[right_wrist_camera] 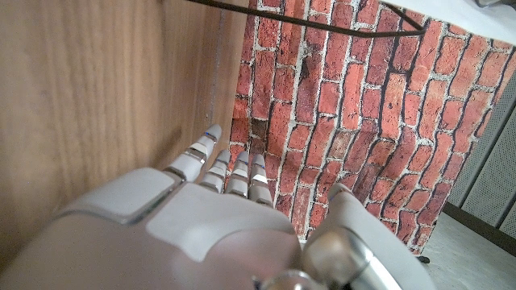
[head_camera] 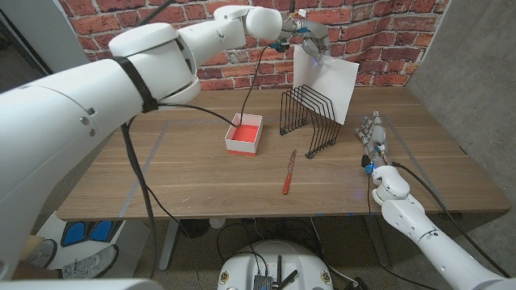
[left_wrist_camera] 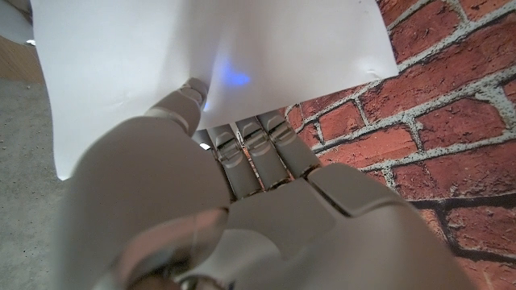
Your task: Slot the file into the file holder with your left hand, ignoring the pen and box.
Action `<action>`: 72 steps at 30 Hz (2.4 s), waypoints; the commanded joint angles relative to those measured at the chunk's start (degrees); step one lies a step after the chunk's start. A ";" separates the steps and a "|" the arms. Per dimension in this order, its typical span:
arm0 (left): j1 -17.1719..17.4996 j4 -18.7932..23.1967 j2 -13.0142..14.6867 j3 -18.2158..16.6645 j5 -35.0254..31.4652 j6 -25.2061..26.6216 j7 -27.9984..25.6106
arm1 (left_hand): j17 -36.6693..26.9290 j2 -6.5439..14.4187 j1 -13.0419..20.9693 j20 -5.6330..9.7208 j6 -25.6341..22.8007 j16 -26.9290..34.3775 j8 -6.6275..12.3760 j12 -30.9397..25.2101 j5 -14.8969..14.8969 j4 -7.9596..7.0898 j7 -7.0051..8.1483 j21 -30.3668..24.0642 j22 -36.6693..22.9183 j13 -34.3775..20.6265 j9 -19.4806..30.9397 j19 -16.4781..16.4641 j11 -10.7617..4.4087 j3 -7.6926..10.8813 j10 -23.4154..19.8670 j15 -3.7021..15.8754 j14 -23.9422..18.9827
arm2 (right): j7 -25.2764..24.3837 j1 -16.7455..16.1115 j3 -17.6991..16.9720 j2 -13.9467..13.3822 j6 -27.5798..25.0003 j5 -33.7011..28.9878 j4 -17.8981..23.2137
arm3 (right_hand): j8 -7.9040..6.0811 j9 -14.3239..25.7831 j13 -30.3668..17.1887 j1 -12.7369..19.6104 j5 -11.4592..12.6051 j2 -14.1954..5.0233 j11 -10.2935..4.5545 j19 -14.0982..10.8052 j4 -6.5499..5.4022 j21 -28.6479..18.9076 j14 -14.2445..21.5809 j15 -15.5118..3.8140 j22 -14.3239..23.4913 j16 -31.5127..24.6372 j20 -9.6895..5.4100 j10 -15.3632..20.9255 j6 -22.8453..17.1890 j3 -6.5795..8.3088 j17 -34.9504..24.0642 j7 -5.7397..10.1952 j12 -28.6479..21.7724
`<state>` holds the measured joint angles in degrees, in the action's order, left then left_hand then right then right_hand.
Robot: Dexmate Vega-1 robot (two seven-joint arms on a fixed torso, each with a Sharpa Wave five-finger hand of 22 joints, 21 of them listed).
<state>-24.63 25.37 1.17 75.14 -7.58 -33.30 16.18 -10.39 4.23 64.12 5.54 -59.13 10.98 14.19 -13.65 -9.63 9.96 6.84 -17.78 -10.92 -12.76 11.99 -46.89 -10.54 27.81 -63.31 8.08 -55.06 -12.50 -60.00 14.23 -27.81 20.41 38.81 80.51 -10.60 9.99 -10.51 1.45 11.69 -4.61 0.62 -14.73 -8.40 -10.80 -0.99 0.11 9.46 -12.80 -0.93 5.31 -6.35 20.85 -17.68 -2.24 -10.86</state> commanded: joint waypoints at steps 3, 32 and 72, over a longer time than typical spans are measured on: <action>1.22 0.00 -0.87 -0.07 0.74 2.50 -0.25 | -0.03 0.05 0.62 5.60 -0.54 -0.19 -0.26 -0.08 -0.28 -0.04 0.10 -0.38 -0.15 -0.23 0.02 -0.19 -1.84 -0.24 -2.13 5.78 -0.47 | 0.03 -0.14 -0.18 -0.02 -0.17 0.28 -0.16 | -0.16 0.10 -0.22 -0.32 0.53 -2.92 0.06 -0.19 -0.37 -0.06 0.14 -0.18 0.20 -0.13 0.04 0.72 -0.62 0.23 -0.23 0.02 -0.18; 1.52 0.00 -2.88 1.23 0.15 6.59 -0.38 | 0.00 0.33 0.69 5.59 -0.51 -0.22 -0.45 0.13 -0.36 -0.11 0.16 -0.45 -0.11 -0.22 0.01 -0.19 -1.85 -0.71 -1.83 5.77 -0.65 | 0.50 0.91 -0.26 0.47 0.01 0.83 -1.95 | -0.15 0.10 -0.22 -0.33 0.53 -2.91 0.04 -0.29 -0.38 -0.09 0.14 -0.18 0.21 -0.12 0.20 0.72 -0.66 0.22 -0.28 0.01 -0.17; 1.04 0.00 -3.06 1.63 -0.58 3.54 0.95 | 0.18 0.54 0.51 5.59 -0.55 -0.58 -0.63 0.35 -0.45 -0.22 0.16 -0.49 -0.06 -0.23 0.01 -0.05 -1.86 -1.20 -1.50 5.65 -0.19 | 0.83 0.57 -0.75 0.33 1.33 0.79 -2.77 | -0.16 0.11 -0.22 -0.32 0.52 -2.81 0.05 -0.19 -0.35 -0.04 0.13 -0.26 0.21 -0.09 0.39 0.73 -0.75 0.20 -0.30 0.11 -0.17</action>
<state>-23.48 25.37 -2.01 76.81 -8.02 -28.88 16.62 -10.13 4.53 64.41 5.54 -59.13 10.54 13.75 -12.85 -9.63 9.74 6.84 -18.08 -10.93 -12.91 12.00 -46.89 -10.64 26.62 -63.40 8.08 -55.06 -11.49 -59.00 13.85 -27.06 21.26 39.86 77.64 -10.60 9.98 -10.51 1.45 11.69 -4.61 0.73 -14.73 -8.50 -10.80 -0.99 0.11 9.46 -12.80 -0.93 5.41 -6.53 20.96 -17.68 -2.06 -10.85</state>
